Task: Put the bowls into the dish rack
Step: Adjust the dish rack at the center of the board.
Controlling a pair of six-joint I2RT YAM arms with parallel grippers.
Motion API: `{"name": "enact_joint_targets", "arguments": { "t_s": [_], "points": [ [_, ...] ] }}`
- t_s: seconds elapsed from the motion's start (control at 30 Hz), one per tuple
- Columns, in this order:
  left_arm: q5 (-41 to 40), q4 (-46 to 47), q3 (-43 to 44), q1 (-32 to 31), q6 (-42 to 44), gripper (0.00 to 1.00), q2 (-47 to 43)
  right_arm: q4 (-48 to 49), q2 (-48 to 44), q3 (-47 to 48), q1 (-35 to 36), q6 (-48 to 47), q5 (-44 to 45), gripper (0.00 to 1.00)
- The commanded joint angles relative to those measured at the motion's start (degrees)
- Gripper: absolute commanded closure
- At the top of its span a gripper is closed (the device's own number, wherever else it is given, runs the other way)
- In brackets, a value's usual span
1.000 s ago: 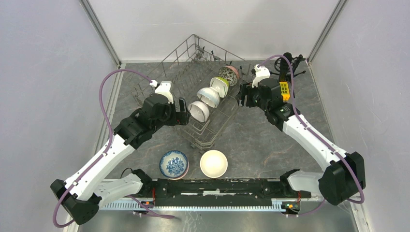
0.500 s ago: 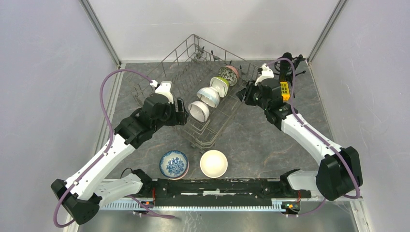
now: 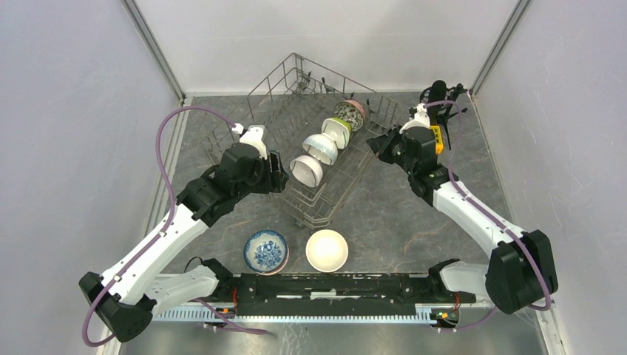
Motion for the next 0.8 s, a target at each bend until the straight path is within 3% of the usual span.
{"name": "enact_joint_targets", "arguments": {
  "t_s": [0.0, 0.33, 0.77],
  "points": [
    [-0.8, 1.8, 0.7, 0.1, 2.7, 0.36, 0.8, 1.3, -5.8, -4.7, 1.8, -14.5, -7.5, 1.0],
    [-1.7, 0.2, 2.7, 1.4, 4.2, 0.4, 2.8, 4.5, -14.0, -11.9, 2.7, -11.1, -8.3, 1.0],
    [-1.1, -2.3, 8.4, 6.1, 6.6, 0.42, 6.5, 7.8, -17.9, -16.9, 9.6, -7.9, -4.4, 1.0]
  ]
}}
